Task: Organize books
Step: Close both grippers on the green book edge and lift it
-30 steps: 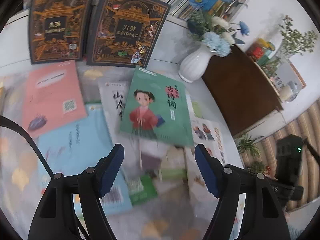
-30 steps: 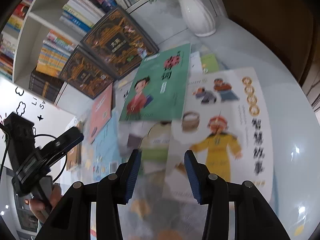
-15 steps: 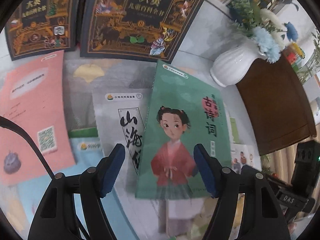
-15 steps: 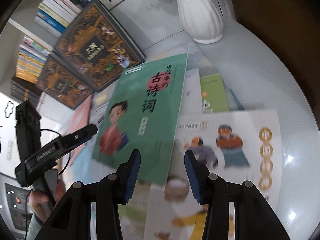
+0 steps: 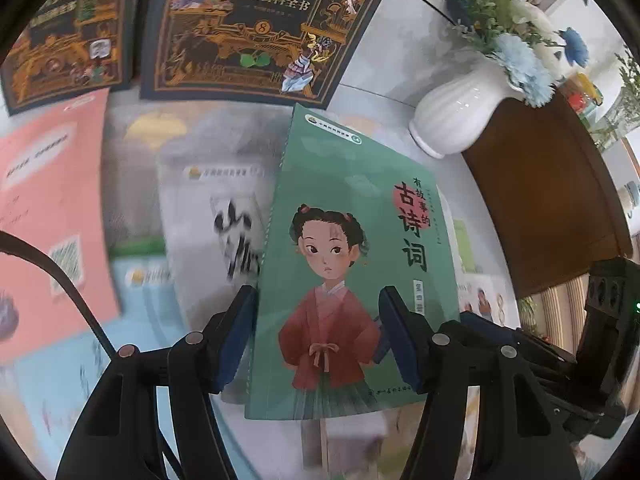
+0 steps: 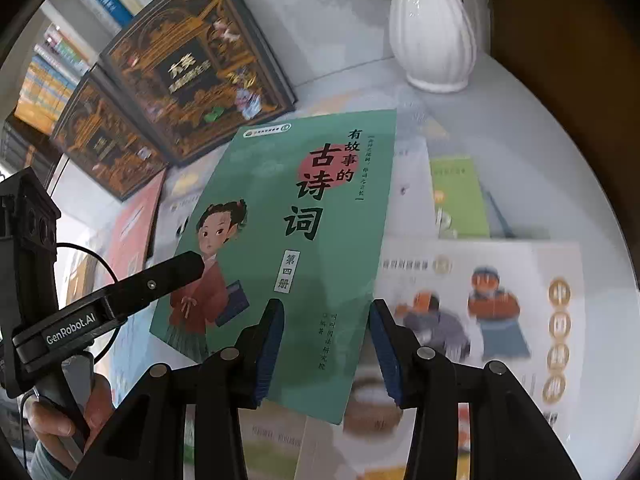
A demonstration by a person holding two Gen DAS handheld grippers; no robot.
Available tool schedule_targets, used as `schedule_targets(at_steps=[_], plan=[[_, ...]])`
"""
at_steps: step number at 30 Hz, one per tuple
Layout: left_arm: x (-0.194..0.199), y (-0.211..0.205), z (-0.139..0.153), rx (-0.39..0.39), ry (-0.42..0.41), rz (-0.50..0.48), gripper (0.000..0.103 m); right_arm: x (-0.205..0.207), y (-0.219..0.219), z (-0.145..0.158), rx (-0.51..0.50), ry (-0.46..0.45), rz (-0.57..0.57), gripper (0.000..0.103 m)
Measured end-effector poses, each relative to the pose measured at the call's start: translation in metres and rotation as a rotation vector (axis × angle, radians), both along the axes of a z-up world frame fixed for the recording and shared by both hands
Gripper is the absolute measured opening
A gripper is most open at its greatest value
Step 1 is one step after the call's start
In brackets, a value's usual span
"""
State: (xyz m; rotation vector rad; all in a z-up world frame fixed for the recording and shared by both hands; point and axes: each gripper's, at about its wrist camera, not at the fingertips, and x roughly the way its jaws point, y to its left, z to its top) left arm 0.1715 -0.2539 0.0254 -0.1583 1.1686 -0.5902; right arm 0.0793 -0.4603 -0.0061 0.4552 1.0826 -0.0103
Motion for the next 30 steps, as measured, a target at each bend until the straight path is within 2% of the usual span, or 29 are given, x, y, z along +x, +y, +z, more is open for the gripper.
schedule_targets(at_steps=[3, 9, 14, 17, 20, 22, 24, 27, 30], plan=[[-0.031, 0.018, 0.007, -0.043, 0.018, 0.011, 0.059, -0.02, 0.007, 0.006, 0.021, 0.019, 0.026, 0.044], [-0.125, 0.066, 0.009, -0.041, 0.048, 0.063, 0.059, -0.085, 0.051, 0.024, -0.016, 0.047, 0.181, 0.045], [-0.201, 0.111, -0.005, -0.072, 0.13, 0.113, 0.059, -0.149, 0.092, 0.014, -0.013, 0.105, 0.319, 0.046], [-0.232, 0.124, -0.019, -0.065, 0.167, 0.12, 0.059, -0.174, 0.109, 0.008, -0.047, 0.134, 0.372, 0.046], [-0.253, 0.136, -0.029, -0.084, 0.205, 0.164, 0.059, -0.187, 0.112, 0.002, -0.027, 0.166, 0.409, 0.044], [-0.26, 0.14, -0.03, -0.079, 0.193, 0.199, 0.059, -0.195, 0.107, 0.0, 0.003, 0.174, 0.394, 0.044], [-0.267, 0.144, -0.031, -0.064, 0.18, 0.225, 0.059, -0.201, 0.104, -0.002, -0.024, 0.165, 0.378, 0.042], [-0.271, 0.147, -0.036, -0.06, 0.17, 0.258, 0.056, -0.206, 0.104, -0.003, -0.078, 0.143, 0.374, 0.03], [-0.272, 0.145, -0.038, -0.072, 0.152, 0.263, 0.056, -0.209, 0.11, -0.008, -0.065, 0.137, 0.402, 0.023]])
